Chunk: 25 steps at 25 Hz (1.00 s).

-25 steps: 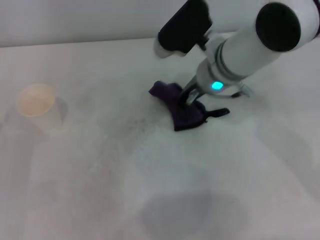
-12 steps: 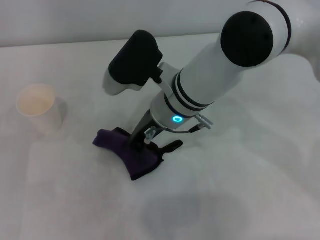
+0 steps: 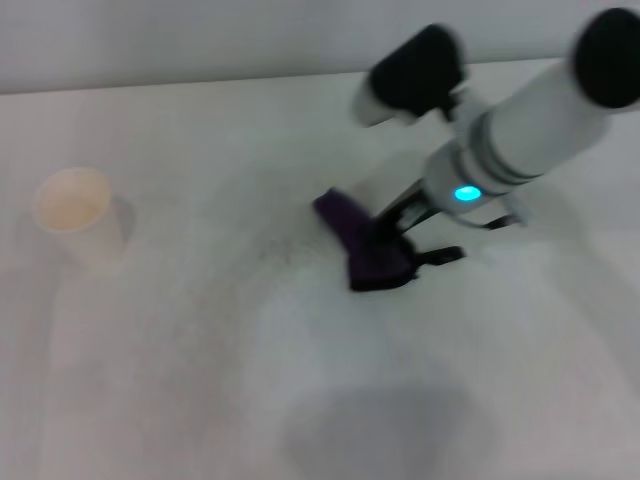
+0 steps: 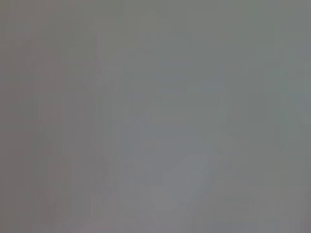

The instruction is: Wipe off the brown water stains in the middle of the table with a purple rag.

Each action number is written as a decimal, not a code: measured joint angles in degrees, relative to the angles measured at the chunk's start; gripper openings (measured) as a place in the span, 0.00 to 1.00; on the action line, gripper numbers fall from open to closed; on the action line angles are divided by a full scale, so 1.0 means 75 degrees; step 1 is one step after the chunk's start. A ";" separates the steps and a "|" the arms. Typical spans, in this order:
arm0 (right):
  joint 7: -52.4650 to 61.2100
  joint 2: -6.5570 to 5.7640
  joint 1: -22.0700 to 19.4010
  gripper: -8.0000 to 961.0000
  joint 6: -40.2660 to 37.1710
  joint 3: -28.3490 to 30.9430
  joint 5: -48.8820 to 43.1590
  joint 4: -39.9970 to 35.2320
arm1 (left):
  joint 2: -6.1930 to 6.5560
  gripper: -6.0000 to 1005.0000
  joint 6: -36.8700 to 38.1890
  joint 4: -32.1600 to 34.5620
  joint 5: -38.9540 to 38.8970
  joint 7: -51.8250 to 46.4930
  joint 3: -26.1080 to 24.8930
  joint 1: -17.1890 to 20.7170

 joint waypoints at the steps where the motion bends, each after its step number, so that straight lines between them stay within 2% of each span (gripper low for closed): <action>1: -0.0112 0.0005 -0.0252 0.13 0.0111 0.0457 -0.0255 -0.0265 | 0.0000 0.89 -0.0011 0.0001 -0.0014 0.0000 0.0001 -0.0001; 5: -0.0550 -0.0039 -0.0910 0.14 0.0812 0.1863 -0.0549 -0.1009 | 0.0010 0.89 -0.0039 0.0005 -0.0159 -0.0001 0.0001 0.0002; 8: -0.1177 -0.0006 -0.1116 0.15 0.1296 0.2607 -0.0515 -0.1156 | 0.0011 0.89 -0.0051 0.0005 -0.0333 0.0000 0.0001 0.0002; 16: -0.1432 -0.0018 -0.1180 0.18 0.0968 0.2807 -0.0634 -0.1186 | 0.0011 0.89 -0.0045 0.0007 -0.0491 -0.0001 0.0001 -0.0001; 21: -0.2027 0.0009 -0.1385 0.44 0.0037 0.3384 -0.0004 -0.1383 | 0.0011 0.89 -0.0055 0.0018 -0.0520 -0.0001 0.0001 -0.0022; 25: -0.3563 0.0010 -0.1681 0.56 -0.1180 0.3794 0.2013 -0.1150 | 0.0011 0.89 -0.0056 0.0074 -0.0531 -0.0001 0.0001 -0.0021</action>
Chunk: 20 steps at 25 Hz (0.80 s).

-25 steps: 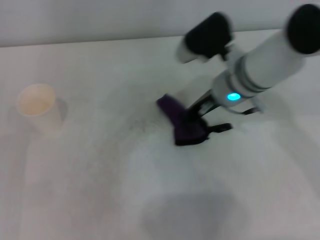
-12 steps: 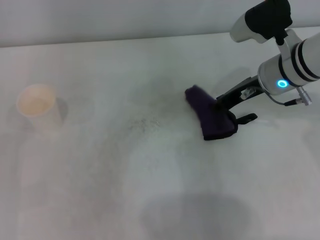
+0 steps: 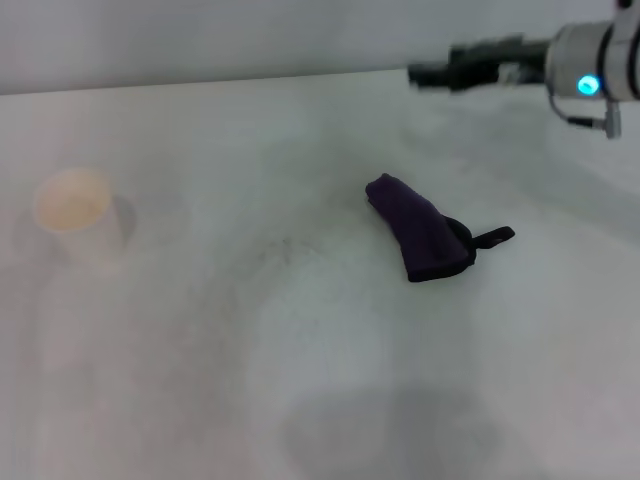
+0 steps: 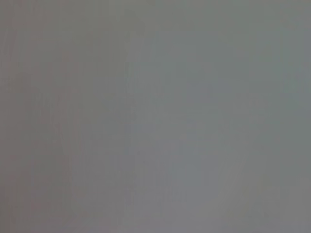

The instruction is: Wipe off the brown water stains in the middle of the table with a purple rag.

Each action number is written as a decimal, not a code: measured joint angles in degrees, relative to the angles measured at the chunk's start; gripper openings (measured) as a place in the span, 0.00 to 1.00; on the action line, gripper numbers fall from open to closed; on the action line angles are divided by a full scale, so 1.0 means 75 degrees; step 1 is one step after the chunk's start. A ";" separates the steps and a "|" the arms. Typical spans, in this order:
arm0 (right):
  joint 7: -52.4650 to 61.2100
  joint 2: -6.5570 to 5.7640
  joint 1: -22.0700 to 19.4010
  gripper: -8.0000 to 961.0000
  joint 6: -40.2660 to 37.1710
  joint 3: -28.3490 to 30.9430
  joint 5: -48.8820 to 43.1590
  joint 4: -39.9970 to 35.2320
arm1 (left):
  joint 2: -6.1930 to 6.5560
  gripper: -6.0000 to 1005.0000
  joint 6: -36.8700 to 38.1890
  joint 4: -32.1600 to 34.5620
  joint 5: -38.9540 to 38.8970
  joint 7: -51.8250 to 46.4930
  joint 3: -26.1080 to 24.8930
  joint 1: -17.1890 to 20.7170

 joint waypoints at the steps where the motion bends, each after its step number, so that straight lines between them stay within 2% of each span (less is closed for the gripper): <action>1: -0.0466 0.0001 -0.0073 0.58 -0.0271 0.0113 0.0664 0.0139 | 0.0000 0.89 0.0000 0.0028 -0.0001 -0.0001 0.0000 0.0005; 3: -0.1730 0.0002 -0.0218 0.64 -0.0692 0.0419 0.2619 0.0691 | 0.0000 0.89 -0.0001 0.0056 -0.0004 -0.0015 0.0000 0.0009; 5: -0.3166 -0.0005 -0.0290 0.71 -0.0605 0.0758 0.4642 0.1469 | 0.0000 0.89 0.0000 0.0059 -0.0004 -0.0032 -0.0001 0.0007; 8: -0.5553 0.0009 -0.0282 0.83 0.0590 0.1507 0.7661 0.3150 | -0.0003 0.89 -0.0002 0.0060 -0.0004 -0.0027 0.0000 -0.0002; 10: -0.7014 0.0042 -0.0270 0.90 0.1563 0.1890 0.9082 0.4219 | -0.0010 0.89 -0.0003 0.0061 -0.0004 -0.0011 0.0000 -0.0008; 11: -0.7909 0.0050 -0.0270 0.90 0.2038 0.2013 0.9703 0.4743 | -0.0011 0.89 -0.0004 0.0061 -0.0005 -0.0010 -0.0001 -0.0005; 13: -0.9960 0.0084 -0.0271 0.90 0.2827 0.2097 1.0630 0.5697 | -0.0013 0.89 -0.0004 0.0061 -0.0004 -0.0008 0.0000 0.0000; 15: -1.1841 0.0099 -0.0268 0.91 0.3187 0.2101 1.1013 0.6368 | -0.0012 0.89 -0.0005 0.0052 -0.0004 -0.0008 0.0000 0.0001; 17: -1.3430 0.0106 -0.0255 0.91 0.3194 0.2114 1.1068 0.6877 | -0.0009 0.89 -0.0012 0.0021 -0.0004 -0.0006 0.0000 -0.0023; 20: -1.4697 0.0109 -0.0226 0.91 0.2870 0.2191 1.1092 0.7299 | -0.0010 0.89 -0.0130 0.0042 -0.0004 -0.0005 0.0010 -0.0054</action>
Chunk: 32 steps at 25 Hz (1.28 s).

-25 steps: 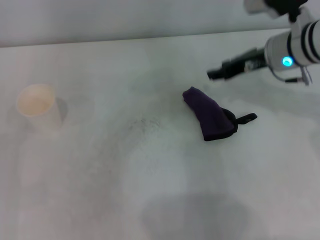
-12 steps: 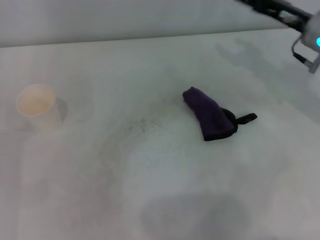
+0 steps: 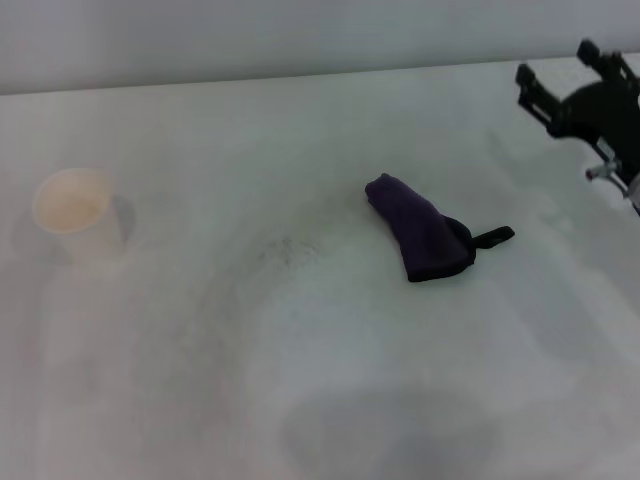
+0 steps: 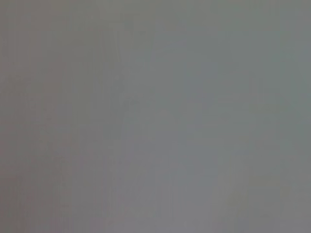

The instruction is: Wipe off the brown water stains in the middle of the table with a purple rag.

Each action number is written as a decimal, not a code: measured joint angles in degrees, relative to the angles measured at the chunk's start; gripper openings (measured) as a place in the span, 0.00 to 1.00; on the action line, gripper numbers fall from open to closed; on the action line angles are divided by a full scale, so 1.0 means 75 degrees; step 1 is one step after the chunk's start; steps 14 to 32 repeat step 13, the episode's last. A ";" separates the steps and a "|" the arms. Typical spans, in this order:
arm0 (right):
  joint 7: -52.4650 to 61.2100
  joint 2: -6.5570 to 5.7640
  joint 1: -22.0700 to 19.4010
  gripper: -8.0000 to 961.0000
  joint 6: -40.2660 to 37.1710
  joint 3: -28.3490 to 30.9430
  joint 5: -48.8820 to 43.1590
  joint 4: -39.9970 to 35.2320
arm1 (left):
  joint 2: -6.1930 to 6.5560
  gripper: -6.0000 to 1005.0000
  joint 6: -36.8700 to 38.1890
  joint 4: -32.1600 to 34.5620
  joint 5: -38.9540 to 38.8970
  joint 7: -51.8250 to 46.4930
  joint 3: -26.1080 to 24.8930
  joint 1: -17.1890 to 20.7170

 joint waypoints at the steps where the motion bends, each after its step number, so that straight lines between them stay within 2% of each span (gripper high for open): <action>1: -0.0110 -0.0001 0.0004 0.91 -0.0100 0.0021 -0.0001 0.0035 | -0.0001 0.89 -0.0059 0.0004 0.0000 0.0000 0.0005 -0.0015; 32: 0.0275 0.0000 -0.0014 0.91 -0.0212 -0.0056 -0.0038 0.0172 | -0.0018 0.89 -0.0297 -0.0064 0.0076 0.0006 0.0042 -0.0147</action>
